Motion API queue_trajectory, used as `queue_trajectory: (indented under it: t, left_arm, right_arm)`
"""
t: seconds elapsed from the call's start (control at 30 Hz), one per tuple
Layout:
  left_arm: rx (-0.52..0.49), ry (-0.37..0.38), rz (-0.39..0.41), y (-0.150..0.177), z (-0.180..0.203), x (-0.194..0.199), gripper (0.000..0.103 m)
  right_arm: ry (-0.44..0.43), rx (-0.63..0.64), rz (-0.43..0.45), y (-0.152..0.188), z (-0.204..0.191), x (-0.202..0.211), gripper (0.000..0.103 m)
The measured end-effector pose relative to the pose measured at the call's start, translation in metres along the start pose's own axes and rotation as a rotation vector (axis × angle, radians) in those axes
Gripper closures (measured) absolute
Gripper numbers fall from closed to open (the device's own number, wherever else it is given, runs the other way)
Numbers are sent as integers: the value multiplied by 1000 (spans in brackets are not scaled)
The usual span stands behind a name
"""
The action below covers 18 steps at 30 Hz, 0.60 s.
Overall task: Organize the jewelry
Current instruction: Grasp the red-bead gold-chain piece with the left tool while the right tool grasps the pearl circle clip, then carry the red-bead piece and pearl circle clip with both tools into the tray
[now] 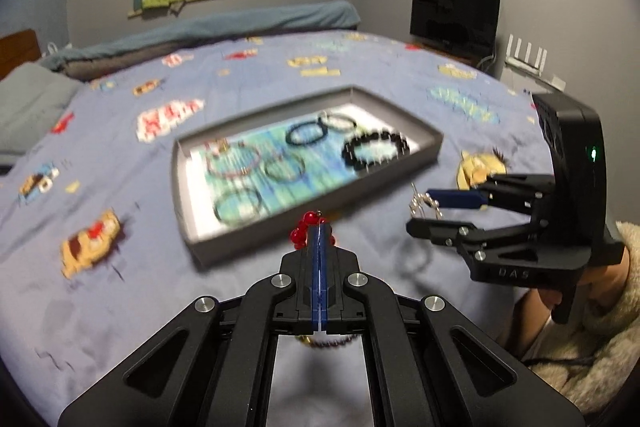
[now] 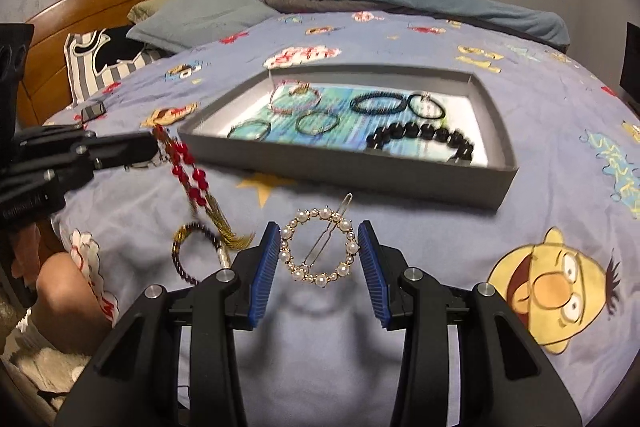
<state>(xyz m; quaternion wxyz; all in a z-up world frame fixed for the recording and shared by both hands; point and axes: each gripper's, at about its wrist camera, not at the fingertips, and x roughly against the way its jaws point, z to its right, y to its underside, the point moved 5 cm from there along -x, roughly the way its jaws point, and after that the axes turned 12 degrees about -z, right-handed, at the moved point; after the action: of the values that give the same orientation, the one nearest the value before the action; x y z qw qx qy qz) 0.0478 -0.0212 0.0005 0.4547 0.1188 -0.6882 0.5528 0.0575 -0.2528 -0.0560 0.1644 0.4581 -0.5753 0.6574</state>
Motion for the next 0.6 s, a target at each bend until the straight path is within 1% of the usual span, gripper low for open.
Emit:
queue_trajectory:
  t: [0.2, 0.3, 0.47, 0.6]
  left_arm:
    - [-7, -38, 78, -36, -13, 22, 102]
    - [-8, -52, 98, -58, -19, 25, 102]
    - [-24, -32, 106, -86, -17, 14, 102]
    - [-61, -18, 95, -104, -2, -7, 102]
  right_arm:
    - [29, -15, 50, -19, 13, 15, 62]
    - [40, -39, 72, -28, 24, 21, 62]
    - [68, -84, 88, -37, 43, 22, 62]
    - [90, -101, 92, -40, 56, 22, 62]
